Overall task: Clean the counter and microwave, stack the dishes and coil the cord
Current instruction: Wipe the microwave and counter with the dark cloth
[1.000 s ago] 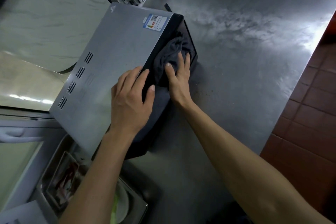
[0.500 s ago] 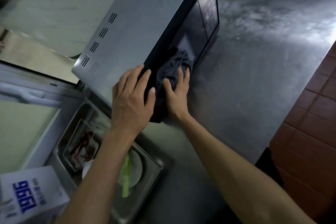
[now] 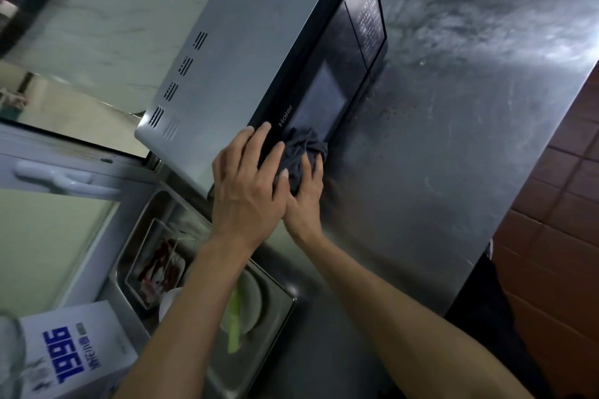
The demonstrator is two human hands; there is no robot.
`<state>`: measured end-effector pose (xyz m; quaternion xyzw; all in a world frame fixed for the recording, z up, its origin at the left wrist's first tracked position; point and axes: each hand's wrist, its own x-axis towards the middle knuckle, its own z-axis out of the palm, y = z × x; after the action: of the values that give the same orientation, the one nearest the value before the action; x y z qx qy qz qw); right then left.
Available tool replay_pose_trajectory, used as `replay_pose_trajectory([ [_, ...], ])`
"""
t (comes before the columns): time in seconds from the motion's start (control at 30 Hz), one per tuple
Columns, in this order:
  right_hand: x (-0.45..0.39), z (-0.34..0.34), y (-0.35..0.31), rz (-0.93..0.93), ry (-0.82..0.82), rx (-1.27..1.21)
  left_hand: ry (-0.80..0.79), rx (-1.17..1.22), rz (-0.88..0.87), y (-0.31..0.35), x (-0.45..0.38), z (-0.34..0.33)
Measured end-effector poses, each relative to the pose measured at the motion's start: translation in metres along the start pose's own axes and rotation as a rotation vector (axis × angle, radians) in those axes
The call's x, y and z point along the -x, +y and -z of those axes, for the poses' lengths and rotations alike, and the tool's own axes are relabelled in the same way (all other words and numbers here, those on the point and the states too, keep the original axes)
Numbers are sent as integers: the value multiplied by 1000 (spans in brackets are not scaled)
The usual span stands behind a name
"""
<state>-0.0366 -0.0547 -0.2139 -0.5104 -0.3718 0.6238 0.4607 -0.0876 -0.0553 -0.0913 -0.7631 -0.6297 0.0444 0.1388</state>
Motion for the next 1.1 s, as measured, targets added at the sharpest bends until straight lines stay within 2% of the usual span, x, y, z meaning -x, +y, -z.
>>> replay_pose_trajectory([
  [0.27,-84,59,-30,9,56,44,11,-18,-48,28,-53,-4],
  [0.53,-183,130,-89,170,56,174,15,5,-5,58,-125,-7],
  [0.7,-213,162,-99,220,37,250,26,6,54,80,-141,-10],
  [0.93,-226,212,-76,301,-92,642,95,166,125,109,-111,-37],
  [1.1,-235,235,-55,309,-286,1119,-45,334,205,132,-92,-83],
])
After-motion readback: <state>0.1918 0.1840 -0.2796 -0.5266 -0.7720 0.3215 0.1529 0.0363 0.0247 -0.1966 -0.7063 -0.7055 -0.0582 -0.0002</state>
